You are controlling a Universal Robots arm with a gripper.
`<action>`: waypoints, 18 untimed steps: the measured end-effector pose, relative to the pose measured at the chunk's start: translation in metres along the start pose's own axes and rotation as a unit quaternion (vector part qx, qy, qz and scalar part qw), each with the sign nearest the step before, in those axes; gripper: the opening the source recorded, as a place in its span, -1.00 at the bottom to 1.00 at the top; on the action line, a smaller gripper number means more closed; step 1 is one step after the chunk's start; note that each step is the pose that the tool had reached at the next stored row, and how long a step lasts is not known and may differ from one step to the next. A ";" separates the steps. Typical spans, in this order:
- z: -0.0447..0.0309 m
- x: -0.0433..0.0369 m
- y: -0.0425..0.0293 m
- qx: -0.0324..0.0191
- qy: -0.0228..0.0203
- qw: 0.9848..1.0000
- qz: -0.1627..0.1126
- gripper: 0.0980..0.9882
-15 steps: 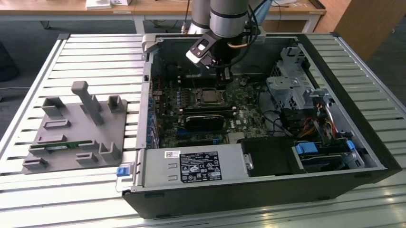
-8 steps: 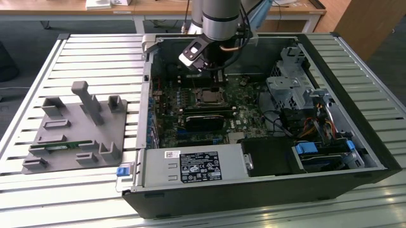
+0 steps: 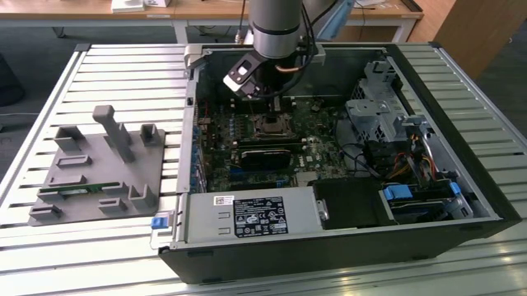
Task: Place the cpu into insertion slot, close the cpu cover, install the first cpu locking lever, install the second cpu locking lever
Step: 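Close the cpu cover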
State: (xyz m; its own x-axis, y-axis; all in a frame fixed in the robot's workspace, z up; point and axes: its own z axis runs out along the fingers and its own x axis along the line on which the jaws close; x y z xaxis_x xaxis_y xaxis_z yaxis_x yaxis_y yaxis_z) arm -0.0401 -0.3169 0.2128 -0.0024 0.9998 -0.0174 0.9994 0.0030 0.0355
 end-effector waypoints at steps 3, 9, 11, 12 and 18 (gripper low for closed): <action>0.0014 0.0000 -0.0044 0.000 0.000 1.000 0.000 -0.98; 0.0045 0.0002 -0.0128 0.000 0.000 1.000 0.000 -0.98; 0.0065 0.0004 -0.0141 0.000 0.000 1.000 0.000 -0.98; 0.0076 0.0004 -0.0148 0.000 0.000 1.000 0.000 -0.98; 0.0119 0.0005 -0.0163 0.000 0.000 1.000 0.000 -0.98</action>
State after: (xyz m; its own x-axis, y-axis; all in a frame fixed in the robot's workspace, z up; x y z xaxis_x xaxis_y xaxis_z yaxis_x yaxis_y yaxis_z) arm -0.0560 -0.3167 0.2003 -0.0024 0.9998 -0.0175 0.9994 0.0031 0.0355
